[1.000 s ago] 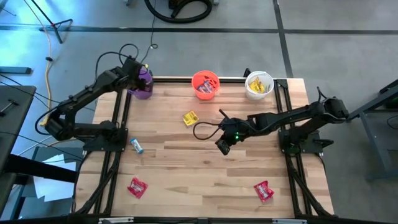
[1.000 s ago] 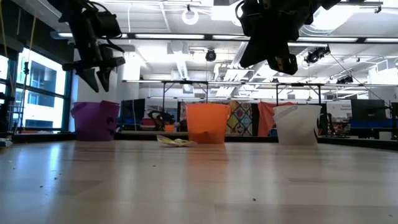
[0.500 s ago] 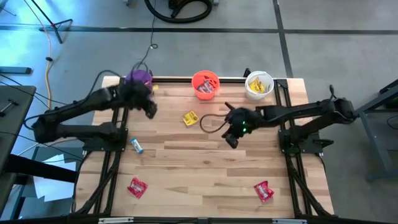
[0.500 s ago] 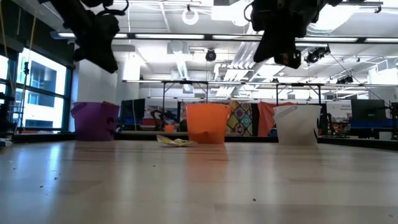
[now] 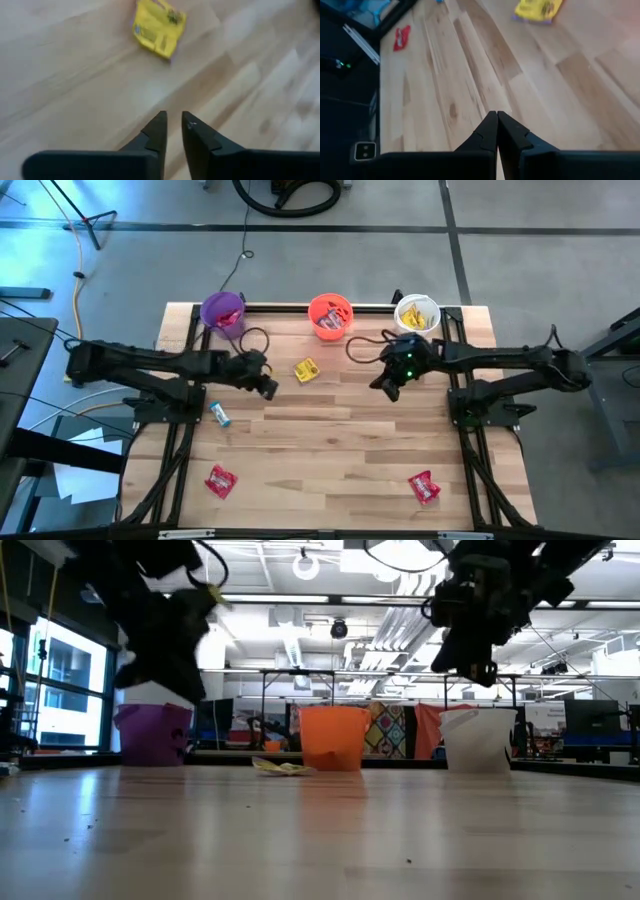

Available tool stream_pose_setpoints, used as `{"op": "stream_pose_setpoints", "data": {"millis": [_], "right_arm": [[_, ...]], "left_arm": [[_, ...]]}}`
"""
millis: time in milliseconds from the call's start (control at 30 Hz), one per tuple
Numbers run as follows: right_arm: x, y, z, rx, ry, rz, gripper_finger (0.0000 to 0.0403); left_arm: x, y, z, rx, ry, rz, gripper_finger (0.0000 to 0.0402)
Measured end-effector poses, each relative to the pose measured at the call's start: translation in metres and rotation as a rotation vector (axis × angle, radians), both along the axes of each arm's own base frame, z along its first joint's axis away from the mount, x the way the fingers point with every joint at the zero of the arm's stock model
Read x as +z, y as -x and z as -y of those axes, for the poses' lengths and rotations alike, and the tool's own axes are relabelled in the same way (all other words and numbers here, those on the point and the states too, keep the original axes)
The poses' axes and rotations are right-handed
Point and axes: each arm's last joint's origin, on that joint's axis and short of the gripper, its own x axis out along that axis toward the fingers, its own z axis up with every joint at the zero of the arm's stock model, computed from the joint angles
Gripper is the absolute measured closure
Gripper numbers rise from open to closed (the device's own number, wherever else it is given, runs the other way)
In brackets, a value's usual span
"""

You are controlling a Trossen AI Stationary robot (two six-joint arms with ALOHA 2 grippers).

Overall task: Organize candy in baskets
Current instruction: Put the yellow candy into the white bucket

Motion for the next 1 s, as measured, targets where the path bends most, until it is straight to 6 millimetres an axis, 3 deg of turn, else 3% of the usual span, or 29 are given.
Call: {"op": "stream_pose_setpoints", "data": {"millis": [233, 433, 800, 1000], "right_arm": [[0.019, 0.014, 0.001, -0.007, 0.044, 0.100, 0.0403], [0.026, 0.019, 0.000, -0.010, 0.054, 0.133, 0.0403], [0.026, 0.019, -0.001, -0.016, 0.046, 0.132, 0.0403], [0.026, 0.019, 0.000, -0.025, 0.049, 0.135, 0.0403]], "left_arm": [[-0.020, -0.031, -0.034, 0.172, 0.066, 0.121, 0.0277], [-0.041, -0.041, -0.060, 0.141, -0.007, 0.088, 0.0220], [-0.080, -0.050, -0.073, 0.029, 0.010, -0.008, 0.0206], [-0.088, -0.058, -0.076, 0.007, -0.049, 0.031, 0.0206]]}}
